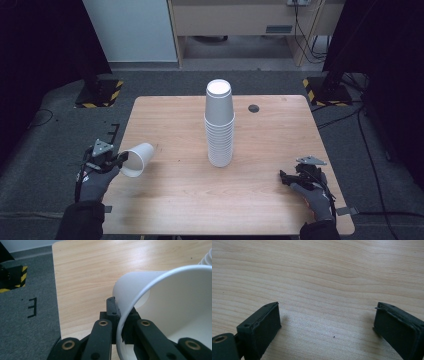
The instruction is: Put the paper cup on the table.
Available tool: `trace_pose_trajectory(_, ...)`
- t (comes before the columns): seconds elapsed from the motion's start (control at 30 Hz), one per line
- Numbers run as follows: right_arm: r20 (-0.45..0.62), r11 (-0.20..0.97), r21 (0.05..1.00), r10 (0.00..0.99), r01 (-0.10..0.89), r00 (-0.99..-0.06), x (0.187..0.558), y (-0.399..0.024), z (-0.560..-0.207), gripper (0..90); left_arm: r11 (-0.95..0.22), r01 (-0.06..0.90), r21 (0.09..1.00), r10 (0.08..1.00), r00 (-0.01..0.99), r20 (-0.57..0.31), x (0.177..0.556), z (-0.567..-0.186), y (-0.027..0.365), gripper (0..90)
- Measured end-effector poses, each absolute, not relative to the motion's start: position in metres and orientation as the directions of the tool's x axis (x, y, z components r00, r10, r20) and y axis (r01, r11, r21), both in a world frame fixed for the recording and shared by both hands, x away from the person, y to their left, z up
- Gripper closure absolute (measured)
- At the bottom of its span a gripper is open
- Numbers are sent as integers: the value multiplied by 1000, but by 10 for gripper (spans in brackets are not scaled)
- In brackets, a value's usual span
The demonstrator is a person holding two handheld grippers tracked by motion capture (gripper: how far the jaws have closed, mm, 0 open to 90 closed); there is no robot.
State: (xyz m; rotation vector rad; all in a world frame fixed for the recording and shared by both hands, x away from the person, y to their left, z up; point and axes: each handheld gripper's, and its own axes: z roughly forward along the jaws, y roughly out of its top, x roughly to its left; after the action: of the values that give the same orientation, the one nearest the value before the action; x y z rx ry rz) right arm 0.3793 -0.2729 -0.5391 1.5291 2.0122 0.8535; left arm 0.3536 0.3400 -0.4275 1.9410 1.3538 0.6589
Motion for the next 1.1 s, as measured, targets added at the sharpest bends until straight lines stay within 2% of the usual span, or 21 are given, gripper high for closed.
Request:
trace_pose_trajectory(0.53,1,188,718,963,671,-270,379,-273,-539,70,-309,721,620,936,346,65,373,-421,334,865)
trace_pose_trajectory(1.03,1,188,718,963,671,-271,379,-273,-539,70,-341,809,479,929,367,41,382,-414,330,868)
trace_pose_trajectory(1.1,1,188,718,963,671,-270,379,-273,-539,70,-345,831,437,929,367,35,384,-415,329,868)
